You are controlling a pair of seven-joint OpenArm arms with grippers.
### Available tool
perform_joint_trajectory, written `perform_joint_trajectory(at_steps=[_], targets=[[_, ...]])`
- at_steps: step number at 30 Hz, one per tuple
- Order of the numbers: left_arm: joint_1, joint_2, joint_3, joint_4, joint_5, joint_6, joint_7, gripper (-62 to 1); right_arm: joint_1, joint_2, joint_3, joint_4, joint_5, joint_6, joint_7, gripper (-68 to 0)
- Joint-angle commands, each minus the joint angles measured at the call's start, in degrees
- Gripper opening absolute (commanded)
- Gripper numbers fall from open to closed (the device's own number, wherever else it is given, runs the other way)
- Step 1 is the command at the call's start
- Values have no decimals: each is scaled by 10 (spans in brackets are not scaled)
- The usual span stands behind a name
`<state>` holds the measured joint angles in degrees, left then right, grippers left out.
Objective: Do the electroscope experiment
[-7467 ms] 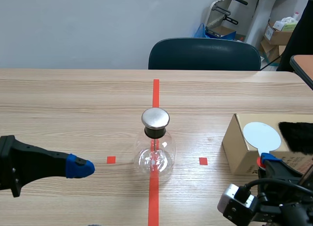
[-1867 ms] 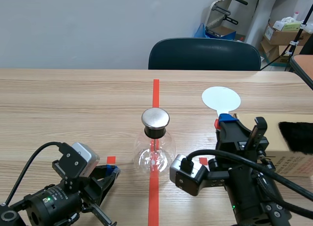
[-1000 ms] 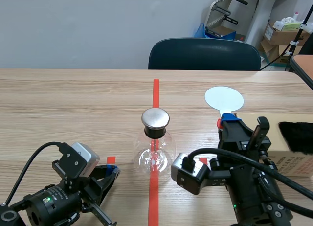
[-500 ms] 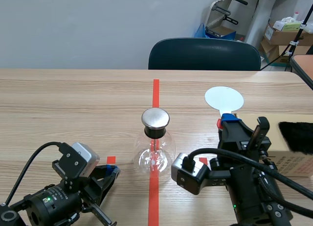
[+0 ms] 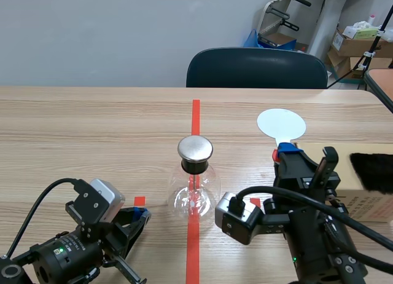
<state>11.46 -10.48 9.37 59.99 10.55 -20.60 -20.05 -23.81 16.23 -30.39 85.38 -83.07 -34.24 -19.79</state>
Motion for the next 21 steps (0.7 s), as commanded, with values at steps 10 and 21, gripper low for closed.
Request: perform_joint_trajectory(at_steps=[10,21], targets=[[0,3,0,11,-4,1,-9,-567,6,4,1,2,4,-37,2,-667],[0,3,0,11,-4,1,-9,-567,6,4,1,2,3,-34,101,-667]])
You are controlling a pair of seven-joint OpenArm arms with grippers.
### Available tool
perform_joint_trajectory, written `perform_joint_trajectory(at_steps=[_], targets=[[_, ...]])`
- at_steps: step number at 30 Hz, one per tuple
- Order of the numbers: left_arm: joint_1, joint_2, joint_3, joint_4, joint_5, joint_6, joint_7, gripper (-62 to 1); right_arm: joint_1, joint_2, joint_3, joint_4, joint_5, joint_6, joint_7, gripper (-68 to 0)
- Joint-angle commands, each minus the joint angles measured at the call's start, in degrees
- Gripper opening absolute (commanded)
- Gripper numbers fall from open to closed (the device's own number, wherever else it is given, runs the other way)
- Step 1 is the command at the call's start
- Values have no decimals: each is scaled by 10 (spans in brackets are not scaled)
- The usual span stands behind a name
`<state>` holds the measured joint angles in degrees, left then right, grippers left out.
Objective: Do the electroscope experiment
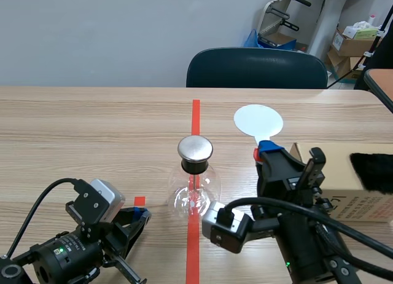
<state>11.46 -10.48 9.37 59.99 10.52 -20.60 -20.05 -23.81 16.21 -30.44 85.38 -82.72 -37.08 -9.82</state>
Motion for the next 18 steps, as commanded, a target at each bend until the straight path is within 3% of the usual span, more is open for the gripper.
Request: perform_joint_trajectory(at_steps=[1,5,18], targets=[[0,3,0,11,-4,1,-9,-567,6,5,2,2,0,-5,13,-667],[0,3,0,11,-4,1,-9,-567,6,5,2,2,0,7,68,-667],[0,3,0,11,-4,1,6,-567,8,5,2,2,0,7,192,-667]])
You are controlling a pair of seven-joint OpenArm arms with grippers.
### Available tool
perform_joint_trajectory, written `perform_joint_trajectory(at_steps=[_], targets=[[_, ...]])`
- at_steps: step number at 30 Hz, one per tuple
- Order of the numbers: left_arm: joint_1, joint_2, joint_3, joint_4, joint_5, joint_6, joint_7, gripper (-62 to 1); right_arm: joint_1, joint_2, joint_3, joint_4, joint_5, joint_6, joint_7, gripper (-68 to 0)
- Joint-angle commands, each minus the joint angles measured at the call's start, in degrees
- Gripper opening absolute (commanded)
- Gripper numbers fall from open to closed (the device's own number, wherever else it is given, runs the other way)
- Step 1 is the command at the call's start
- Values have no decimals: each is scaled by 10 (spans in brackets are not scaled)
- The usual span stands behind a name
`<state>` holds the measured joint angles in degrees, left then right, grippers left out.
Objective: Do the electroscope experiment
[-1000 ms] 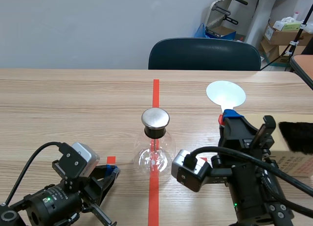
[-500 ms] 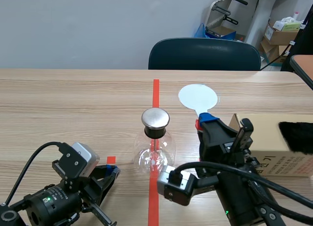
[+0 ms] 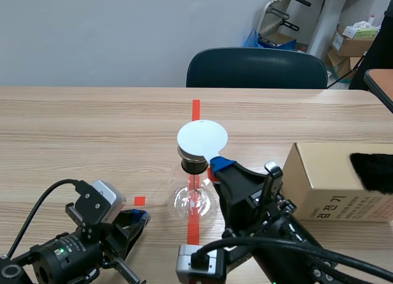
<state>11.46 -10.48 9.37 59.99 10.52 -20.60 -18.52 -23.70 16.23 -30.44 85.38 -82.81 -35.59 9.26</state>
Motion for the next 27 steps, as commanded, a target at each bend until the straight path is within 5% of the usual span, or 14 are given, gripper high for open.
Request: perform_joint_trajectory(at_steps=[1,27], targets=[[0,3,0,11,-4,1,-10,-567,7,4,2,2,1,-8,7,-667],[0,3,0,11,-4,1,-10,-567,7,4,2,2,0,-8,-3,-667]])
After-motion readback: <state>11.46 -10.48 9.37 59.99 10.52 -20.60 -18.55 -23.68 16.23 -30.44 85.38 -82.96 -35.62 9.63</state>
